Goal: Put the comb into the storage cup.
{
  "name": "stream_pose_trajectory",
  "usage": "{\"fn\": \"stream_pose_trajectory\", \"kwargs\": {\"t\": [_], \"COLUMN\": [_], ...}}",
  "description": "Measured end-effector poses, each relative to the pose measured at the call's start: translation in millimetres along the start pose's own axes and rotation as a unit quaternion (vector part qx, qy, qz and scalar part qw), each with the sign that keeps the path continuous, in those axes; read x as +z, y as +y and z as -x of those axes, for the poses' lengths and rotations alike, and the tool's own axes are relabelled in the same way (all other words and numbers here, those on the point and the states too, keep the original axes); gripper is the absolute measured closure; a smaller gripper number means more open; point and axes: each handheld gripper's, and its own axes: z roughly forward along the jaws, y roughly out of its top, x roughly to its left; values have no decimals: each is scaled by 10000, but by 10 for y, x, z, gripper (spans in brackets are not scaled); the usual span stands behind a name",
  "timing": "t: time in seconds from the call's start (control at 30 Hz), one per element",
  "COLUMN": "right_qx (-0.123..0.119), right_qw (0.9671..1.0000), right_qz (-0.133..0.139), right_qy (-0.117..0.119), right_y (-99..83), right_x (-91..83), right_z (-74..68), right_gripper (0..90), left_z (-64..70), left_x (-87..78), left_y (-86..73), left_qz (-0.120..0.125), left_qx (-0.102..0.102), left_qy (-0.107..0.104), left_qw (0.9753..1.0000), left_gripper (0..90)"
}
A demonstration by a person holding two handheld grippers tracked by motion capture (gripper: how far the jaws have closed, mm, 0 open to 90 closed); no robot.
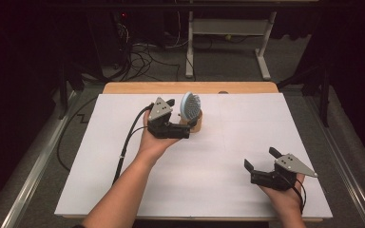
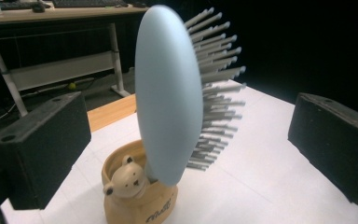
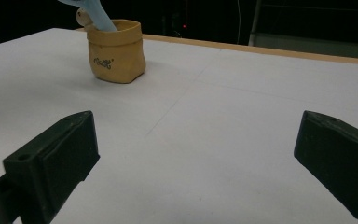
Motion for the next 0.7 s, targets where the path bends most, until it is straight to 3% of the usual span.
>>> {"fn": "stream_pose_trajectory", "kwargs": {"t": [0.43,0.7], "right_qx": [-18,-28], "right_qw": [10000,10000], "right_qz": [5,6], "right_qy": [7,0], "right_y": [1,1], "right_x": [-1,-4], "right_z": [-5,-9], "right_gripper": [2,2], "left_z": [-28,-73], "left_x": [-70,-197], "left_y": [-374,-630], "left_qz": [-104,-211], "left_qx": [-166,-239], "left_qy": [-133,-142], "left_qw": [9997,9994], "left_gripper": [0,0]}}
